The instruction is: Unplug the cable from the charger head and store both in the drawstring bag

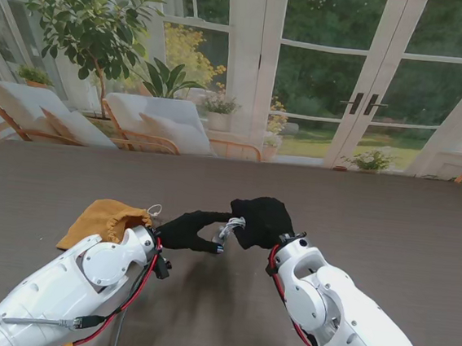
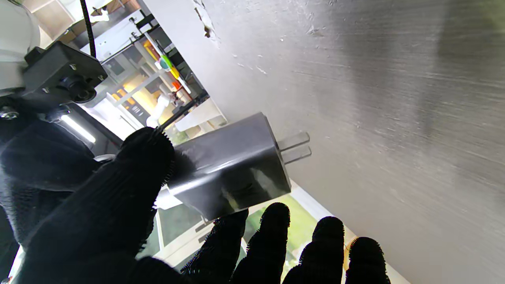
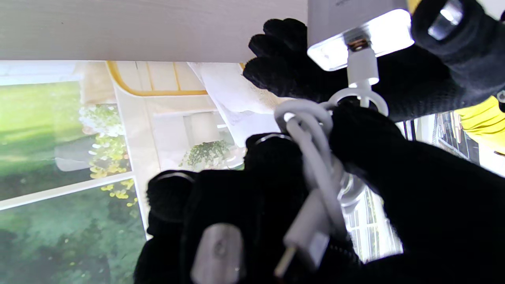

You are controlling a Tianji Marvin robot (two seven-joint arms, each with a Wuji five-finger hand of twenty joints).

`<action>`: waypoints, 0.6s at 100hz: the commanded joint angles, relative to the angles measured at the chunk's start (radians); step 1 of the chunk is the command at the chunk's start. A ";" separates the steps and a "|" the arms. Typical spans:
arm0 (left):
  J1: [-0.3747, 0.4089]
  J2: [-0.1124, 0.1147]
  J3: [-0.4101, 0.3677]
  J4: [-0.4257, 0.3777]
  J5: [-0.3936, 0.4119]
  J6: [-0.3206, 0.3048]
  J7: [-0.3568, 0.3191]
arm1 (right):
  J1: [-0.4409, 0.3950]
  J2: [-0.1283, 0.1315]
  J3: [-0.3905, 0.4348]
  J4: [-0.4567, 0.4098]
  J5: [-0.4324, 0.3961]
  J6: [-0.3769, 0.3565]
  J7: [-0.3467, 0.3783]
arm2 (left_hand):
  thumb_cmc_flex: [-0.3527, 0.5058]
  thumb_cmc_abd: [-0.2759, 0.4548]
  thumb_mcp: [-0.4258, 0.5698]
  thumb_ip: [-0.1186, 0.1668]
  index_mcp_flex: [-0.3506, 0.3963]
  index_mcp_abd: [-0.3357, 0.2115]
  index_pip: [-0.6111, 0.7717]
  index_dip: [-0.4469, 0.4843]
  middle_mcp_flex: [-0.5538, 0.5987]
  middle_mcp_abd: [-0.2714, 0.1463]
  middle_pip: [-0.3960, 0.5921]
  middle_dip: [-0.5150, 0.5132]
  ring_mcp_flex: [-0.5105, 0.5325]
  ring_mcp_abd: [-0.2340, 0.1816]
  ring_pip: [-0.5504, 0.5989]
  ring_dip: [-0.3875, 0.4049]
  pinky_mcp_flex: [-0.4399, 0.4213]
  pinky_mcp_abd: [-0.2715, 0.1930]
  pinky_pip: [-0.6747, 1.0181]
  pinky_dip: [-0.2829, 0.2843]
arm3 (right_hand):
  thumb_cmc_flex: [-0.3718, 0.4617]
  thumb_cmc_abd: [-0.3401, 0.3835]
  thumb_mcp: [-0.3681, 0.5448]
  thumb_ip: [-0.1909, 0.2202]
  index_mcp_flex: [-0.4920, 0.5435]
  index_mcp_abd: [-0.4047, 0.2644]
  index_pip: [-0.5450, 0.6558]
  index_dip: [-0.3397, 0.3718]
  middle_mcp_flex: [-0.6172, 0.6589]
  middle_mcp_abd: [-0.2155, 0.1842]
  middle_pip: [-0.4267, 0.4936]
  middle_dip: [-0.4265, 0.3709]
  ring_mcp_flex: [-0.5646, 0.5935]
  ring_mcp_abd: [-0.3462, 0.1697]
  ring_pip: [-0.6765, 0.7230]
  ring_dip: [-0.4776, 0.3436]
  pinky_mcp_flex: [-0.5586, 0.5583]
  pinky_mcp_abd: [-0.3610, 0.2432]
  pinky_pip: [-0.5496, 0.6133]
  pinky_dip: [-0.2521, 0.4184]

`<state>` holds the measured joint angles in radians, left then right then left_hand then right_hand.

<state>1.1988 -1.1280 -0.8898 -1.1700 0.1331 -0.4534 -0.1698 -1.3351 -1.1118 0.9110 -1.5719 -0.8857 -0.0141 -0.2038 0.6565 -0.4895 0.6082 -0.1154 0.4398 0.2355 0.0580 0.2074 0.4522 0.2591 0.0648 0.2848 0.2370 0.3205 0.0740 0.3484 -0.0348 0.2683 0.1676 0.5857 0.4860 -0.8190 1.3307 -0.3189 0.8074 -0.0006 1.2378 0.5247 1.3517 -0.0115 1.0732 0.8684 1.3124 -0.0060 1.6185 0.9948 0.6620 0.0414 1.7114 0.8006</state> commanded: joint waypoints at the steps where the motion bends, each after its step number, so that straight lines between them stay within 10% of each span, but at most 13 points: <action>1: -0.010 -0.016 0.004 0.011 -0.009 -0.011 -0.006 | -0.005 -0.008 0.000 -0.018 0.005 0.006 0.014 | -0.012 -0.040 0.025 0.008 0.025 -0.029 0.019 0.011 0.034 -0.026 0.018 0.001 0.001 -0.013 0.005 0.000 -0.004 -0.036 -0.026 -0.009 | 0.096 0.003 0.186 0.040 0.062 -0.051 0.104 0.063 0.098 0.075 0.057 -0.008 0.011 -0.219 0.046 0.015 0.507 -0.049 0.117 0.060; 44: -0.040 -0.058 0.047 0.108 -0.123 -0.098 0.029 | 0.003 -0.017 -0.006 -0.009 0.040 0.041 0.015 | 0.103 -0.061 0.147 0.006 0.298 -0.115 0.298 0.297 0.312 -0.033 0.156 0.218 0.274 0.050 0.287 0.221 0.182 0.056 0.108 0.141 | 0.099 0.002 0.187 0.039 0.066 -0.047 0.100 0.067 0.098 0.076 0.057 -0.010 0.011 -0.220 0.047 0.016 0.508 -0.047 0.121 0.061; 50: -0.041 -0.060 0.049 0.112 -0.121 -0.104 0.033 | 0.006 -0.018 -0.008 -0.005 0.046 0.046 0.015 | 0.174 -0.081 0.092 -0.049 0.325 -0.134 0.382 0.403 0.375 -0.025 0.193 0.263 0.322 0.055 0.368 0.259 0.212 0.067 0.126 0.179 | 0.099 0.001 0.187 0.039 0.066 -0.047 0.099 0.067 0.098 0.077 0.057 -0.010 0.011 -0.220 0.048 0.016 0.508 -0.047 0.121 0.061; 60: -0.045 -0.062 0.055 0.120 -0.125 -0.111 0.033 | 0.011 -0.020 -0.011 0.000 0.052 0.055 0.016 | 0.251 -0.107 0.012 -0.049 0.350 -0.150 0.492 0.428 0.431 -0.012 0.245 0.341 0.372 0.060 0.480 0.300 0.254 0.082 0.157 0.231 | 0.099 0.000 0.188 0.039 0.066 -0.047 0.099 0.068 0.098 0.077 0.057 -0.010 0.011 -0.221 0.049 0.017 0.508 -0.048 0.122 0.062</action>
<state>1.1558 -1.1826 -0.8385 -1.0552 0.0210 -0.5591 -0.1155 -1.3294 -1.1249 0.8995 -1.5700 -0.8349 0.0339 -0.1998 0.8187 -0.5556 0.6388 -0.1401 0.7268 0.1552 0.4222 0.6091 0.8470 0.2572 0.2780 0.5766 0.5731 0.3703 0.4941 0.6178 0.2002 0.3398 0.2970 0.7705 0.4867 -0.8351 1.3316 -0.3192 0.8201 -0.0011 1.2378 0.5255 1.3525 -0.0115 1.0773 0.8678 1.3124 -0.0060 1.6237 0.9966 0.6620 0.0414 1.7122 0.8232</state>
